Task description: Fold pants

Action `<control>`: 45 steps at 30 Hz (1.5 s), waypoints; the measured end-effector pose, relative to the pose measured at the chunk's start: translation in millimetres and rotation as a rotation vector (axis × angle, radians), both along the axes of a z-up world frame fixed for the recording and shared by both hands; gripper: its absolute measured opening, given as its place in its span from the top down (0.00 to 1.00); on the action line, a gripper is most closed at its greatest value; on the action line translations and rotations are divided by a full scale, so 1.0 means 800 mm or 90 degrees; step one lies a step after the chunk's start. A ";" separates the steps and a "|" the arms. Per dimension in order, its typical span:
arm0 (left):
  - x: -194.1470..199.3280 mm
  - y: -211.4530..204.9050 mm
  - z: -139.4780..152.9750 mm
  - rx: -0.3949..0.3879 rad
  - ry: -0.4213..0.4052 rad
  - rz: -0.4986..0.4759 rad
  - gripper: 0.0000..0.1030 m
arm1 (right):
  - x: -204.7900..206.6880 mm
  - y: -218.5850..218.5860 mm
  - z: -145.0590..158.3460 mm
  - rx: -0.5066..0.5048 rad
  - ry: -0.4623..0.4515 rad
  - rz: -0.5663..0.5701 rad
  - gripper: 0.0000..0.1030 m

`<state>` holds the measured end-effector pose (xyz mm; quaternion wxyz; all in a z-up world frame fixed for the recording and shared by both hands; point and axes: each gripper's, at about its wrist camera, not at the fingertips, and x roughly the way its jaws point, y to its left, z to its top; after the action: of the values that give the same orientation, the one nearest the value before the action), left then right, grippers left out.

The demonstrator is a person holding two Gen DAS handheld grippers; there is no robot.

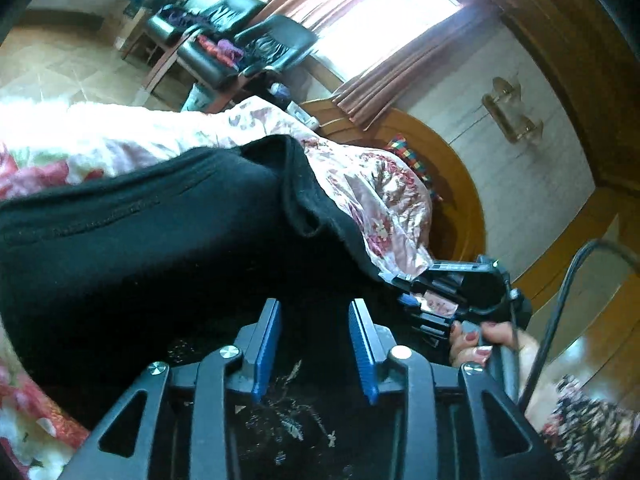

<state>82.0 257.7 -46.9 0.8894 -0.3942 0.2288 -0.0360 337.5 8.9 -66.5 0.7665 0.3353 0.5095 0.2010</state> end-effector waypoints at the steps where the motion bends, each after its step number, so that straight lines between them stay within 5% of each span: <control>1: 0.002 0.001 -0.001 -0.018 -0.006 -0.004 0.65 | -0.005 0.003 0.007 -0.005 -0.024 0.015 0.92; 6: 0.004 -0.001 0.000 -0.083 -0.048 -0.054 0.62 | -0.080 0.038 0.068 -0.056 -0.199 0.164 0.93; 9: 0.000 0.004 0.003 -0.143 -0.091 -0.073 0.49 | -0.135 0.043 0.073 -0.037 -0.245 0.200 0.93; 12: -0.004 0.016 -0.005 -0.199 -0.096 -0.045 0.32 | -0.179 0.047 0.056 -0.047 -0.255 0.211 0.93; 17: 0.007 0.023 -0.034 -0.250 -0.024 -0.025 0.32 | -0.210 0.025 0.024 -0.002 -0.223 0.160 0.93; 22: 0.009 0.012 -0.030 -0.251 -0.018 -0.052 0.32 | -0.205 0.002 0.033 0.115 -0.208 0.094 0.93; 28: 0.017 -0.001 -0.048 -0.377 -0.004 -0.123 0.32 | -0.202 0.007 0.047 0.129 -0.227 0.104 0.93; 32: 0.007 0.015 -0.050 -0.380 -0.035 -0.054 0.32 | -0.216 0.008 0.034 0.145 -0.208 0.108 0.93; 37: 0.009 0.017 -0.045 -0.362 -0.047 -0.056 0.34 | -0.227 0.007 0.021 0.158 -0.186 0.102 0.93; 38: 0.006 0.018 -0.041 -0.342 -0.061 -0.047 0.35 | -0.228 0.008 0.020 0.154 -0.185 0.105 0.93; 40: 0.003 0.022 -0.038 -0.324 -0.066 -0.027 0.69 | -0.230 0.010 0.018 0.135 -0.189 0.110 0.93; 42: 0.004 0.027 -0.038 -0.312 -0.057 -0.023 0.90 | -0.229 0.012 0.016 0.114 -0.196 0.116 0.92; 44: 0.001 0.034 -0.033 -0.290 -0.061 -0.013 0.94 | -0.228 0.012 0.016 0.078 -0.200 0.107 0.86; 45: -0.004 0.037 -0.027 -0.279 -0.078 -0.004 0.94 | -0.223 0.007 0.011 0.066 -0.193 0.093 0.74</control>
<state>78.6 287.5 -68.5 0.7948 -0.5741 0.1621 -0.1112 159.0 14.4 -57.6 0.7997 0.3024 0.3999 0.3303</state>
